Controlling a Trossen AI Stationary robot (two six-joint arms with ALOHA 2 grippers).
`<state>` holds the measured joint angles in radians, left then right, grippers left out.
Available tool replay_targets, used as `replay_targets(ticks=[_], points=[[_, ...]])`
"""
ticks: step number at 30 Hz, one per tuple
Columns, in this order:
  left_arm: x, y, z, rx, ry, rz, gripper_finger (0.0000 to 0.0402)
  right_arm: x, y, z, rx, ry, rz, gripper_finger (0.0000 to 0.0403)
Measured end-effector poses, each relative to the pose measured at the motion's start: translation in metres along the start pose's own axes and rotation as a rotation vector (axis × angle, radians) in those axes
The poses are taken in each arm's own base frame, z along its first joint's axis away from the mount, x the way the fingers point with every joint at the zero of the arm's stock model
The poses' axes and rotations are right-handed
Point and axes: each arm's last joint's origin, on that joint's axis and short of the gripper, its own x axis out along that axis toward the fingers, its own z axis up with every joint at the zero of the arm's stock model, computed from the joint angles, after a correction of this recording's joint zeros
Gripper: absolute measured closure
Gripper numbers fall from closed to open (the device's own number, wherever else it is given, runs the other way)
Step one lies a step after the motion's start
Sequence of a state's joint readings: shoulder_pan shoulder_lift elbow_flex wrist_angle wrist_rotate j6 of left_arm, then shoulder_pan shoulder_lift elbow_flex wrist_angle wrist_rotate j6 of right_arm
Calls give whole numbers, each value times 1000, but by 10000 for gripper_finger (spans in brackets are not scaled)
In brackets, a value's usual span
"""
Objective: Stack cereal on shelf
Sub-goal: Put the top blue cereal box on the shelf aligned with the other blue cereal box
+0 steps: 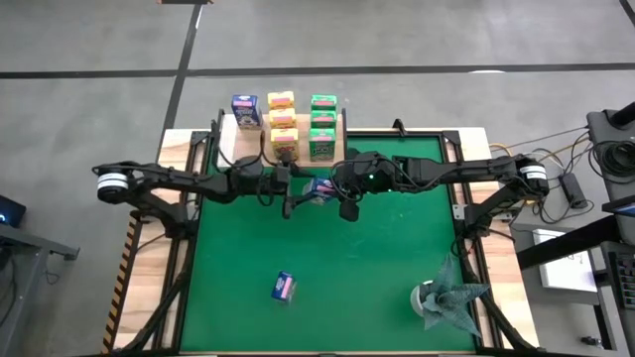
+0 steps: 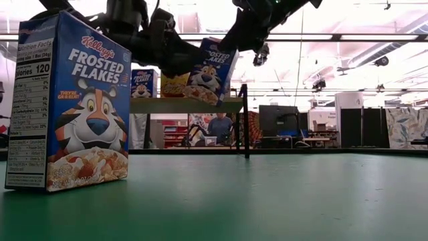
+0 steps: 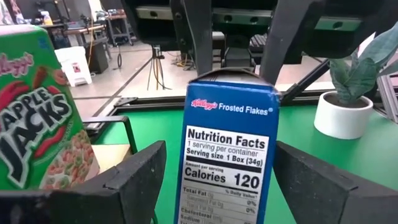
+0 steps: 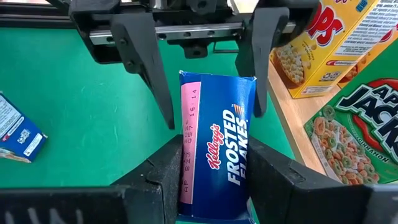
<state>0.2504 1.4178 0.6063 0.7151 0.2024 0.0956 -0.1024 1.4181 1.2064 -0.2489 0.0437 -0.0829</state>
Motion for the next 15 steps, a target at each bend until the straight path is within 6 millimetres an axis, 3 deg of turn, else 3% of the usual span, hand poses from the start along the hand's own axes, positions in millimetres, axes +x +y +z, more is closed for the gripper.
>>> replay_targets(ticks=[4, 15], points=[[2, 0, -1, 6, 2, 0, 140, 0, 0, -1, 0, 5, 0, 264], [2, 0, 0, 11, -2, 0, 224, 0, 0, -1, 0, 6, 0, 232]])
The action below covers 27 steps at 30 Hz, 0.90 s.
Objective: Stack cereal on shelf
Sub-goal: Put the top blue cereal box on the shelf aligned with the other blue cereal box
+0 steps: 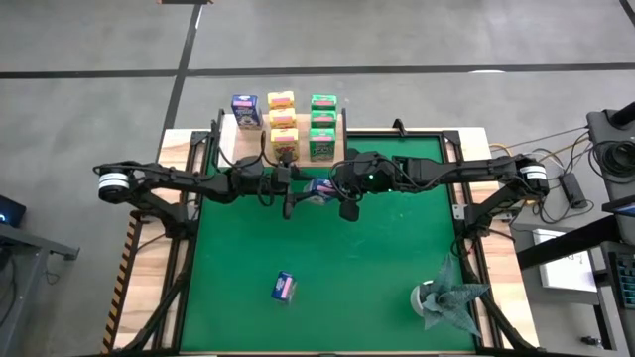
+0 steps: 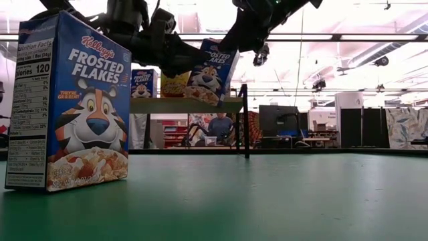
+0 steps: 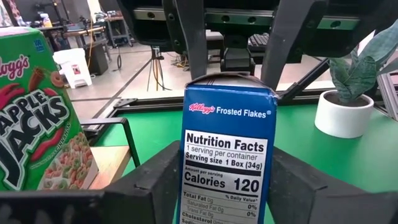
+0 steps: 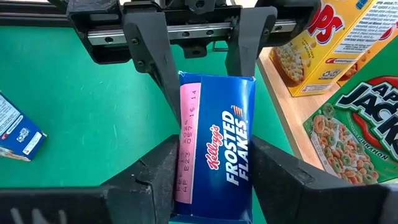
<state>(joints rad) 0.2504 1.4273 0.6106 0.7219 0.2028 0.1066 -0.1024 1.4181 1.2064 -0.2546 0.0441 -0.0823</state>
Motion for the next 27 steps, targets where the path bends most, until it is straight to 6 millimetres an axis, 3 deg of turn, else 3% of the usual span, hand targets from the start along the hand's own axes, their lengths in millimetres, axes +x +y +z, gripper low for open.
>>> replay_targets(ticks=[9, 14, 22, 27], points=[[-1, 0, 1, -11, -3, 0, 227, -2, 0, 1, 2, -7, 0, 180], [-12, -2, 15, -6, -46, -28, 226, -15, -1, 10, 2, -46, -1, 156], [-64, -12, 47, 57, -115, -76, 227, -47, -5, 26, -35, -131, -22, 150], [-102, -17, 62, 106, -169, -51, 227, -53, -5, 29, -53, -155, -17, 156]])
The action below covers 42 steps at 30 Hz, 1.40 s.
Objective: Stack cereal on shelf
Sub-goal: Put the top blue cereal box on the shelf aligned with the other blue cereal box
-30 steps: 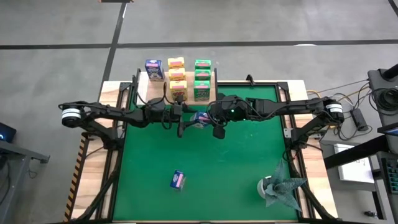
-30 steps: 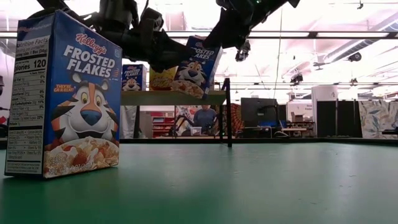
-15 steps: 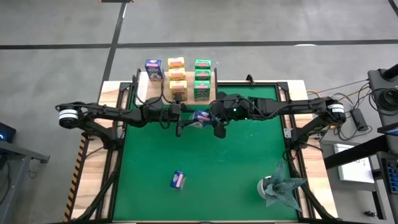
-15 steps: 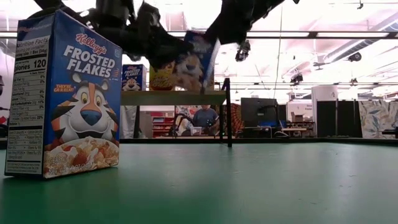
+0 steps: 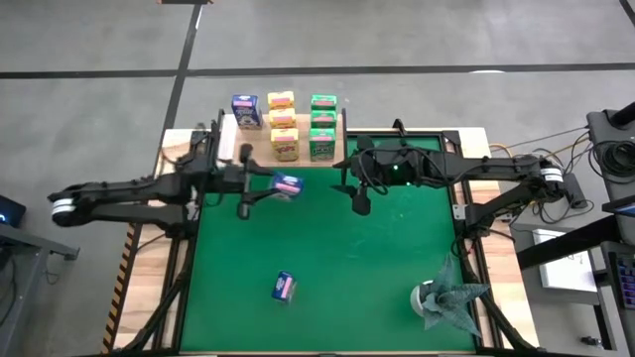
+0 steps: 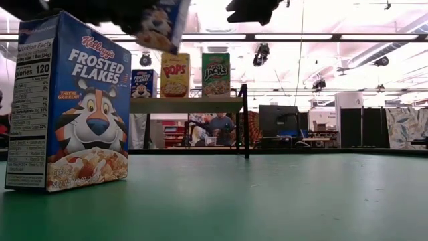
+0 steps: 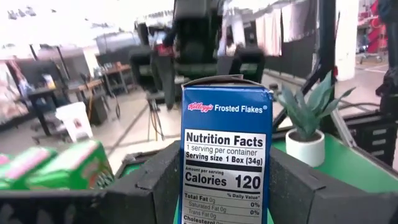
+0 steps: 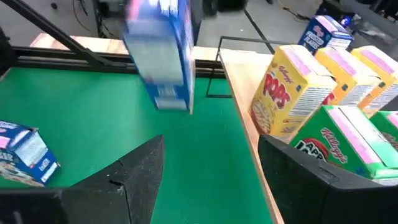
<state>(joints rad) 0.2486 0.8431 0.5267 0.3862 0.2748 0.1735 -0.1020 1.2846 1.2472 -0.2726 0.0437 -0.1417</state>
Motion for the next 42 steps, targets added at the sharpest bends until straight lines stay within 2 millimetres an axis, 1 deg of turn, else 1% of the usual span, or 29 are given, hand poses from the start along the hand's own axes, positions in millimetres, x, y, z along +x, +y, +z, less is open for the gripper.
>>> replay_targets(ticks=[4, 7, 10, 14, 17, 19, 24, 28, 32, 37, 42], points=[[-24, -3, 13, 33, -47, 48, 227, 2, 0, -2, -5, 10, -1, 156], [-39, -3, 18, 77, -57, 158, 227, 4, 0, -3, -14, 18, 1, 158], [-51, -2, 17, 109, -41, 347, 227, 5, 1, -3, -17, 16, 1, 159], [-63, 4, 12, 118, 25, 672, 228, 5, 0, -4, -16, 16, 1, 157], [-66, 8, 3, 106, 96, 876, 228, 5, 0, -4, -16, 16, 1, 157], [-66, 9, -5, 106, 145, 950, 228, 5, 0, -4, -16, 16, 1, 156], [-59, 12, -22, 107, 202, 1022, 228, 5, 0, -2, -16, 1, -1, 159], [-53, 14, -27, 103, 182, 1051, 228, 5, 0, -2, -15, -5, -2, 160], [-51, 17, -30, 112, 173, 1082, 228, 5, 0, -2, -7, -4, -1, 160], [-51, 21, -42, 85, 192, 1113, 228, 5, 0, -3, -7, -1, -1, 161], [-50, 24, -53, 68, 169, 1142, 224, 6, 1, -3, -2, 1, 1, 156]])
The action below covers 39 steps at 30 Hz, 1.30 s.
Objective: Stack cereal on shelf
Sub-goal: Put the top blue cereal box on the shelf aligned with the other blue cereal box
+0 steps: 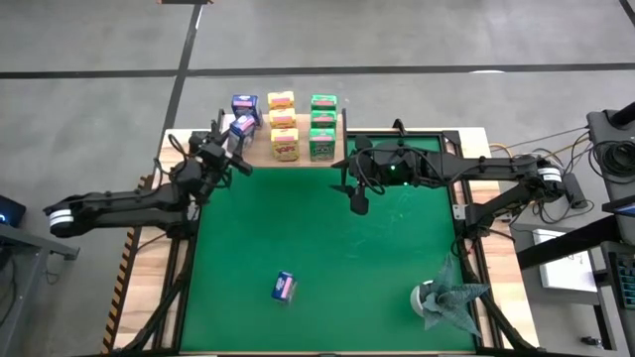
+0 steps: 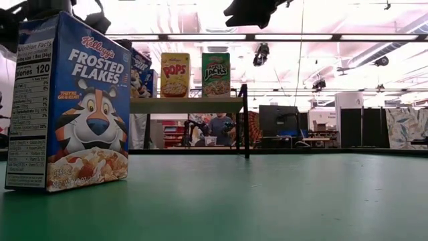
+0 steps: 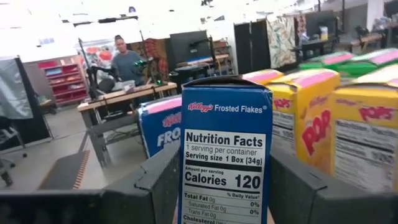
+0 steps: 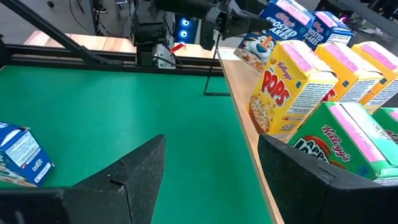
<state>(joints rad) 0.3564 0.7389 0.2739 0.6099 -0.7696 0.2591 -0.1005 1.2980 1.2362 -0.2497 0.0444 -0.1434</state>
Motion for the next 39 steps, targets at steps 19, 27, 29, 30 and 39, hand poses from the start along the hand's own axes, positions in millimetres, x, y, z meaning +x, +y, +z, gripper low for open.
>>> replay_targets(ticks=[19, 27, 29, 30, 39], points=[[4, -4, -14, -31, 3, 17, 162, 0, 12, 1, -10, -3, 35, 147], [-2, 1, -7, -59, -28, 19, 149, 0, 12, 0, -10, 3, 36, 147], [-4, 3, -3, -61, -43, 15, 149, 0, 12, 0, -10, 4, 36, 148], [-6, 4, -1, -58, -49, 12, 149, 0, 12, 0, -10, 4, 35, 149], [-10, 9, 23, -24, -35, -19, 149, 0, 12, 0, -20, 3, 35, 148]])
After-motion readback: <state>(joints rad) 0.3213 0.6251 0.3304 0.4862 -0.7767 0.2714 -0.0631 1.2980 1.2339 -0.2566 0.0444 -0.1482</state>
